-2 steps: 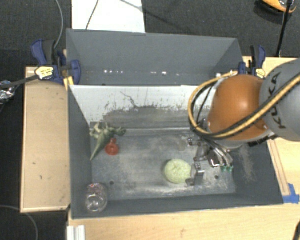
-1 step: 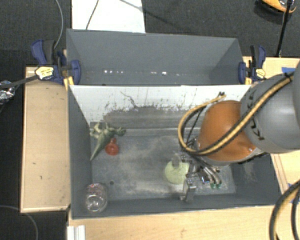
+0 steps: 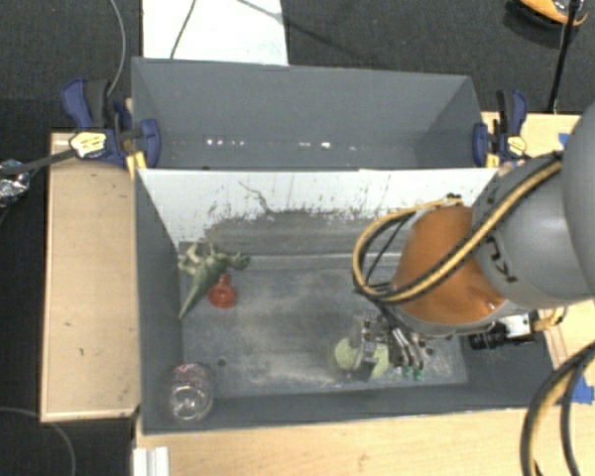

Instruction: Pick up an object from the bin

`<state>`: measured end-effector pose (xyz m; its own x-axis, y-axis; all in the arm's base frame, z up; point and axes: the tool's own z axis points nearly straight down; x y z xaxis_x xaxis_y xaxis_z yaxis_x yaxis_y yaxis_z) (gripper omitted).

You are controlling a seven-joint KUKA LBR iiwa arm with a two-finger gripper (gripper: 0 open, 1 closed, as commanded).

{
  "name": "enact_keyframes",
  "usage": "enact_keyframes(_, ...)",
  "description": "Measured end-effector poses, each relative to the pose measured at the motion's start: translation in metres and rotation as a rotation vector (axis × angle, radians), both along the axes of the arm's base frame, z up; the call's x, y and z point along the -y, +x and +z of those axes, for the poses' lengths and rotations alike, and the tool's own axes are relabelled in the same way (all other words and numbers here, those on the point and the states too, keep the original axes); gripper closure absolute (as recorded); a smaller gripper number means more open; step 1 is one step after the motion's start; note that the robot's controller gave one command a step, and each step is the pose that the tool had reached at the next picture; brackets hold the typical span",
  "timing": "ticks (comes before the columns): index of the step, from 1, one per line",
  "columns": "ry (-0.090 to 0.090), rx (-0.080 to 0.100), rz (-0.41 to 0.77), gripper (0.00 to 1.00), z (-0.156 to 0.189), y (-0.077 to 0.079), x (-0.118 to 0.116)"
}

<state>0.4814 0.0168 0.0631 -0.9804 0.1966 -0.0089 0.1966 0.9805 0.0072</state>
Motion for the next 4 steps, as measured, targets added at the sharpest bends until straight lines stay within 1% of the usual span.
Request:
enact_keyframes(2,-0.001,-0.003,-0.063,1.00,0.010,-0.001,0.002)
enact_keyframes(4,-0.002,-0.010,-0.015,1.00,0.048,-0.003,0.002)
